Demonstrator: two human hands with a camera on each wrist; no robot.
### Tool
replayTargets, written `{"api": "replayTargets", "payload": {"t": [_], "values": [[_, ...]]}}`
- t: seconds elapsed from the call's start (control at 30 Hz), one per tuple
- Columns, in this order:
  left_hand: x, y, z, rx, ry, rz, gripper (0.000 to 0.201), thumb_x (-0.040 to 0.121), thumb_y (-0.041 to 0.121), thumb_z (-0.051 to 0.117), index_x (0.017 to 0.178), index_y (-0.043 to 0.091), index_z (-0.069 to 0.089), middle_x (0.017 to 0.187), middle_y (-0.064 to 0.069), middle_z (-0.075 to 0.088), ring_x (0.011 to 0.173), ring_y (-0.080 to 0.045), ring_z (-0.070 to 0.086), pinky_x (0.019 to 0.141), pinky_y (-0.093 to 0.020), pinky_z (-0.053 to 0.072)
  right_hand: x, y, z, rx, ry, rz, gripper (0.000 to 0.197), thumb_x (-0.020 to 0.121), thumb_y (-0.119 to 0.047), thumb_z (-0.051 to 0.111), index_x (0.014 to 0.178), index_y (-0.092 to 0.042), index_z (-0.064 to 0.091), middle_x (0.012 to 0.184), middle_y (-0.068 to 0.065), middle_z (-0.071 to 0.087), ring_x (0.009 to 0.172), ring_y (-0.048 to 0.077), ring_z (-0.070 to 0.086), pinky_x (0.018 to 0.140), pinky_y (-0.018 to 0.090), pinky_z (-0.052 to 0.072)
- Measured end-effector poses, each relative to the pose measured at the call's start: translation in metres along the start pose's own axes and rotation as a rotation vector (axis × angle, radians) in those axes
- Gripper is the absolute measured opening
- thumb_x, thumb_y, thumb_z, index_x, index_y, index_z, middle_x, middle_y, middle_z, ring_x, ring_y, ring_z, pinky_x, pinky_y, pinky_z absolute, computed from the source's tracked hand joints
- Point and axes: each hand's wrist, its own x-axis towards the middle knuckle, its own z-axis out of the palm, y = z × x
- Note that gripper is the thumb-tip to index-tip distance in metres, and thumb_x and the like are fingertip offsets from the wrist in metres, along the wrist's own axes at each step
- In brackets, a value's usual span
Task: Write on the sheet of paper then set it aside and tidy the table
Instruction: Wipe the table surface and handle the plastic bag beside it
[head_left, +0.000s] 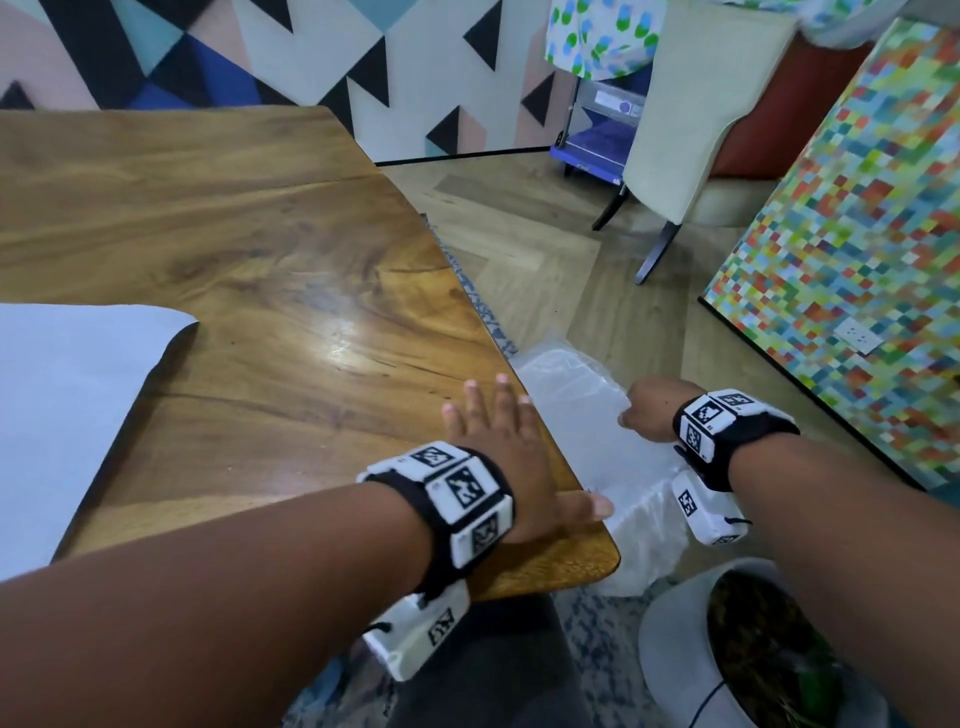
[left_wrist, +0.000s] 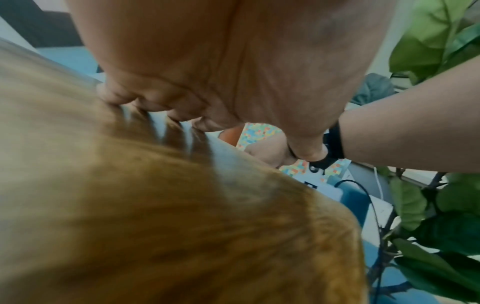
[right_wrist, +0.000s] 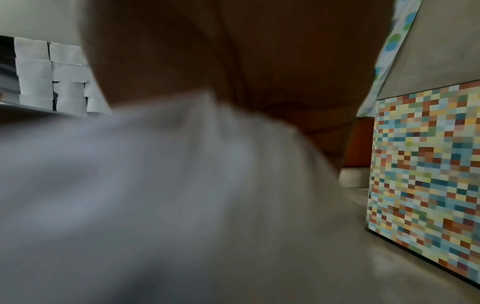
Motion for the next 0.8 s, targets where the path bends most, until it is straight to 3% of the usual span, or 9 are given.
{"api": "replayTargets", "payload": {"t": [0.13, 0.2, 0.3, 0.4, 0.53, 0.63, 0.8], "values": [[-0.015, 0.009, -0.004, -0.114, -0.037, 0.195, 0.122, 0.078, 0.093, 0.035, 0.161, 0.019, -0.013, 0.167, -0.009, -0.023, 0.153, -0.033, -0.023, 0.124, -0.058, -0.003, 0.001, 0.001, 0.002, 0.002, -0.006, -0.014, 0.024, 0.090, -0.034, 0.054, 0.085, -0.011, 0.061, 0.093, 0.009, 0.065, 0.084, 0.028, 0.063, 0.072, 0.032, 0.051], [-0.035, -0.003, -0.006, -0.220, -0.028, 0.232, 0.116, 0.082, 0.087, 0.041, 0.161, 0.023, -0.014, 0.168, -0.006, -0.021, 0.154, -0.025, -0.020, 0.125, -0.053, 0.001, 0.001, 0.003, 0.003, 0.006, -0.004, -0.016, 0.025, 0.091, -0.033, 0.053, 0.091, -0.010, 0.063, 0.096, 0.009, 0.065, 0.086, 0.028, 0.063, 0.074, 0.033, 0.051], [-0.063, -0.043, 0.001, -0.240, 0.024, 0.116, 0.115, 0.080, 0.090, 0.036, 0.161, 0.027, -0.016, 0.168, -0.005, -0.020, 0.154, -0.025, -0.017, 0.126, -0.053, 0.006, -0.002, 0.007, 0.003, 0.014, -0.011, -0.001, 0.030, 0.093, -0.033, 0.052, 0.103, -0.008, 0.064, 0.101, 0.010, 0.065, 0.091, 0.028, 0.063, 0.077, 0.033, 0.051], [-0.080, -0.101, 0.008, -0.214, 0.093, -0.086, 0.123, 0.064, 0.100, 0.015, 0.161, 0.028, -0.007, 0.170, -0.005, -0.011, 0.156, -0.027, -0.007, 0.123, -0.058, 0.015, -0.005, 0.011, 0.002, 0.009, -0.001, 0.000, 0.031, 0.093, -0.033, 0.052, 0.106, -0.007, 0.064, 0.104, 0.011, 0.065, 0.093, 0.029, 0.063, 0.075, 0.033, 0.049], [-0.087, -0.140, 0.012, -0.140, 0.067, -0.302, 0.129, 0.058, 0.098, 0.011, 0.161, 0.023, -0.008, 0.169, -0.011, -0.015, 0.156, -0.034, -0.007, 0.120, -0.063, 0.016, -0.009, 0.014, 0.002, 0.000, -0.005, 0.000, 0.029, 0.093, -0.033, 0.052, 0.105, -0.009, 0.062, 0.106, 0.010, 0.064, 0.095, 0.029, 0.062, 0.077, 0.032, 0.049], [-0.080, -0.112, 0.019, -0.116, 0.067, -0.275, 0.131, 0.060, 0.100, 0.007, 0.158, 0.016, -0.019, 0.164, -0.017, -0.025, 0.153, -0.042, -0.015, 0.121, -0.064, 0.009, -0.012, 0.014, 0.002, 0.016, -0.009, -0.001, 0.023, 0.093, -0.033, 0.053, 0.091, -0.011, 0.058, 0.094, 0.009, 0.061, 0.088, 0.029, 0.062, 0.070, 0.030, 0.045], [-0.052, -0.025, 0.031, -0.052, 0.089, -0.107, 0.128, 0.070, 0.099, 0.015, 0.155, 0.011, -0.024, 0.156, -0.023, -0.034, 0.146, -0.049, -0.026, 0.121, -0.065, -0.002, -0.013, 0.010, 0.002, 0.046, -0.023, 0.005, 0.023, 0.092, -0.033, 0.053, 0.087, -0.011, 0.059, 0.088, 0.007, 0.062, 0.084, 0.027, 0.062, 0.066, 0.030, 0.045]]}}
